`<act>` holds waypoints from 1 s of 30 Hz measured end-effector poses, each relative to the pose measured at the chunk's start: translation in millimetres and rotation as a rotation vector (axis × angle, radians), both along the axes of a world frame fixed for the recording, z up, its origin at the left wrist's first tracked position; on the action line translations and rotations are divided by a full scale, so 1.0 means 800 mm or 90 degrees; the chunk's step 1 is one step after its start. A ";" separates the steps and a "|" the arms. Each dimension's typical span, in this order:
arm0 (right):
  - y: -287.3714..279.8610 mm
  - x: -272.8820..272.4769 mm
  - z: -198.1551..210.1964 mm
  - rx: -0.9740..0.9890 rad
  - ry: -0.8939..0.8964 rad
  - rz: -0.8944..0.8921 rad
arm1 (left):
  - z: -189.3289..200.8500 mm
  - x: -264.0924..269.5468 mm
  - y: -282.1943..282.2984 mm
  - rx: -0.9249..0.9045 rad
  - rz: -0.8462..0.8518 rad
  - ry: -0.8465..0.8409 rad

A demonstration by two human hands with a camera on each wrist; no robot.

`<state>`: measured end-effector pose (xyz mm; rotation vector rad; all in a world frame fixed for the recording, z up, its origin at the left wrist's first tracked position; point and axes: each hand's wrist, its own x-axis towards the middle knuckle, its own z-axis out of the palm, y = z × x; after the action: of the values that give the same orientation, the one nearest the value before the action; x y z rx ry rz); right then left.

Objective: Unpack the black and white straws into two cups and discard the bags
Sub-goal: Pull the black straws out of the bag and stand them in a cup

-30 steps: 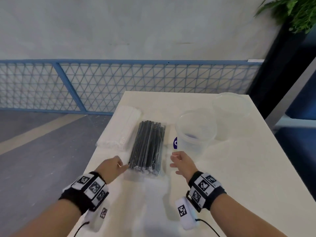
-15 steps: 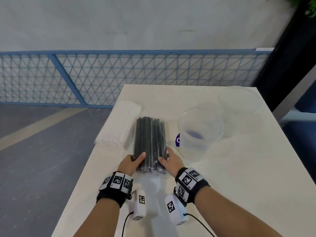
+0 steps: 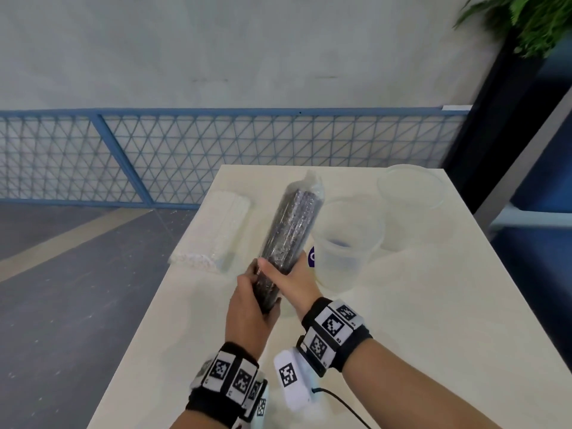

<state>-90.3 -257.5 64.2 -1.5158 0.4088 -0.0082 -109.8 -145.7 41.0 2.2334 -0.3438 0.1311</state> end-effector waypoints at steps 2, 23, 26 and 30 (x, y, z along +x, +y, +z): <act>-0.002 -0.007 0.002 -0.025 0.000 -0.044 | -0.009 -0.008 -0.001 -0.022 -0.053 -0.028; -0.074 -0.068 0.024 -0.152 -0.122 0.088 | 0.029 0.045 -0.005 -0.332 -0.085 0.257; -0.078 -0.066 0.032 -0.170 -0.186 -0.023 | 0.037 0.039 -0.006 -0.250 -0.099 0.226; -0.077 -0.067 0.042 -0.147 -0.267 -0.146 | 0.049 0.035 -0.005 -0.204 -0.085 0.177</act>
<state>-143.6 -318.8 98.1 -1.6361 0.2460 -0.5600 -81.4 -149.9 79.9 1.8743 -0.2951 -0.1819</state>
